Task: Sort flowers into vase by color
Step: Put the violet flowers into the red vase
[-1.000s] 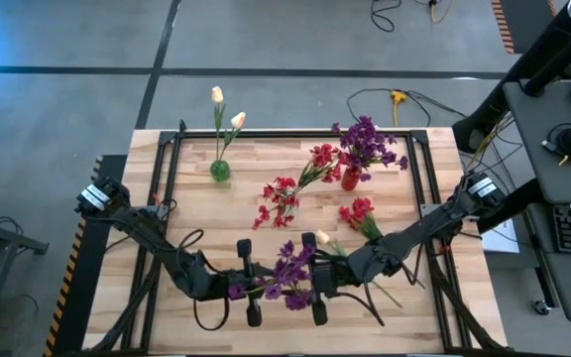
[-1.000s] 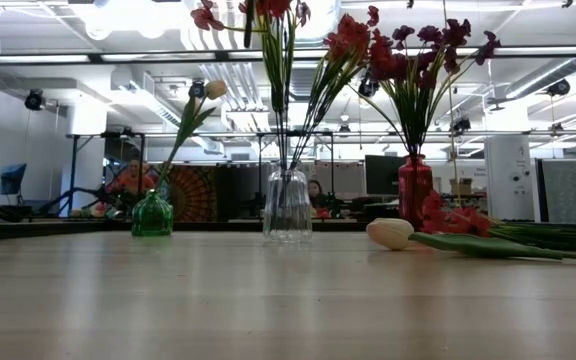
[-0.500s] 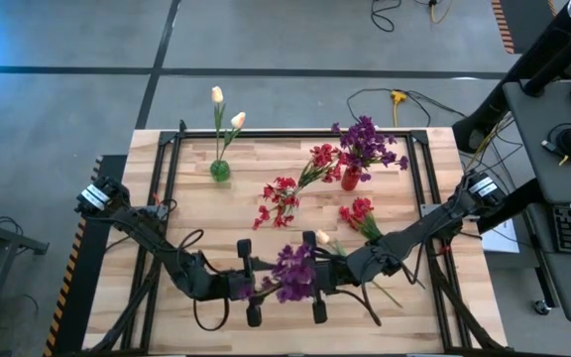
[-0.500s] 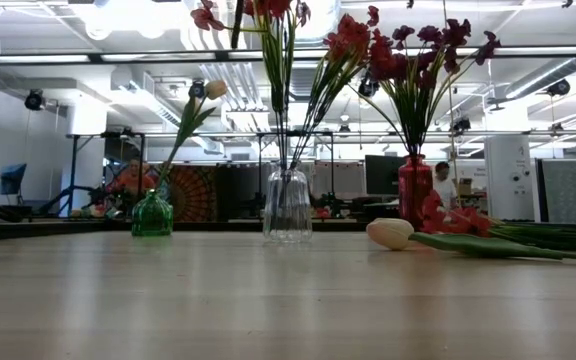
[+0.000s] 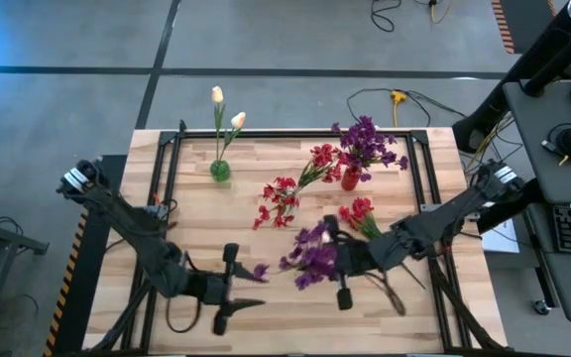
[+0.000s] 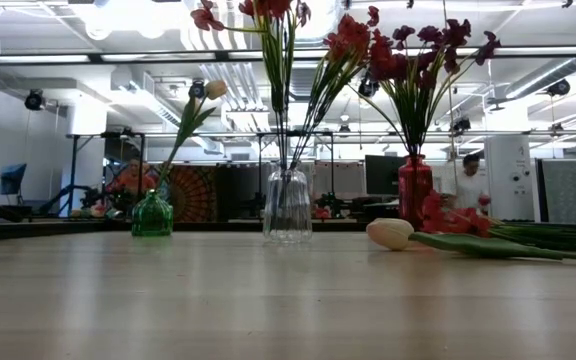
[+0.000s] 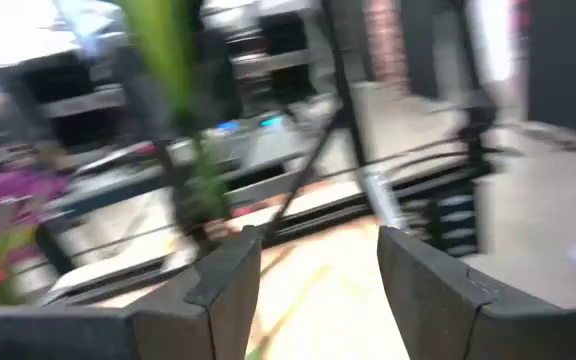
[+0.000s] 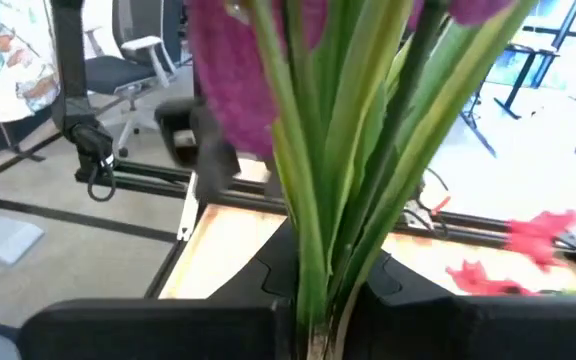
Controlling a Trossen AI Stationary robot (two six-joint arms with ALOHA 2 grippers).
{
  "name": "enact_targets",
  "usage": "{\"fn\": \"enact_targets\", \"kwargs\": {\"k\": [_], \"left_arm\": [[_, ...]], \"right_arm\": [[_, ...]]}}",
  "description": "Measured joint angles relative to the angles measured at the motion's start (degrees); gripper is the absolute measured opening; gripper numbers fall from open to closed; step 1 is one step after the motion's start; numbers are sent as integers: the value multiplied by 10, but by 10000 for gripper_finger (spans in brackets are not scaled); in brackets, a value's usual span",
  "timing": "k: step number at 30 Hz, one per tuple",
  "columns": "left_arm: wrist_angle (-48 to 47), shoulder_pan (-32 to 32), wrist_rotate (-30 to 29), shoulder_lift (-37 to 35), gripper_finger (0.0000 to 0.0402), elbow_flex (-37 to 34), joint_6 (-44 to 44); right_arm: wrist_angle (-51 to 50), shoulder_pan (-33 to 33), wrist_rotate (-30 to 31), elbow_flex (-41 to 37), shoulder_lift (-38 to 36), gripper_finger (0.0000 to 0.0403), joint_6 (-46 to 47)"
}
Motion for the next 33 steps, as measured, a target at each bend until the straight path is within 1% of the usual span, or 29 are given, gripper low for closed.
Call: {"fn": "enact_targets", "kwargs": {"k": [2, 3, 5, 12, 15, 17, 19, 23, 26, 30, 33], "left_arm": [[-27, 0, 60, -27, 174, -3, 2], [-38, 0, 77, -39, 170, -5, 7], [-60, 0, 90, -60, 162, -7, 21], [-138, 1, 86, -129, 145, -7, 76], [-183, 1, 54, -157, 143, -7, 81], [-205, 2, 32, -172, 143, -8, 80], [-215, 4, 26, -186, 142, -16, 82], [-197, 8, 27, -217, 142, -61, 96], [-123, 18, 27, -246, 142, -117, 113], [-25, 27, 24, -291, 142, -185, 140], [-4, 28, 7, -327, 142, -220, 150]], "right_arm": [[-19, 0, 4, -8, -27, 29, 0], [-22, 0, 12, -13, -40, 29, 1], [-33, 0, 42, -27, -65, 29, 0], [-40, 0, 170, -106, -130, 28, 4], [-34, 0, 243, -143, -149, 28, 18], [-29, 0, 280, -168, -157, 28, 32], [-17, 0, 311, -190, -166, 28, 46], [26, 0, 357, -228, -181, 28, 53], [52, 0, 365, -252, -190, 28, 46], [75, 0, 397, -272, -206, 28, 33], [74, 0, 420, -280, -218, 28, 30]]}}
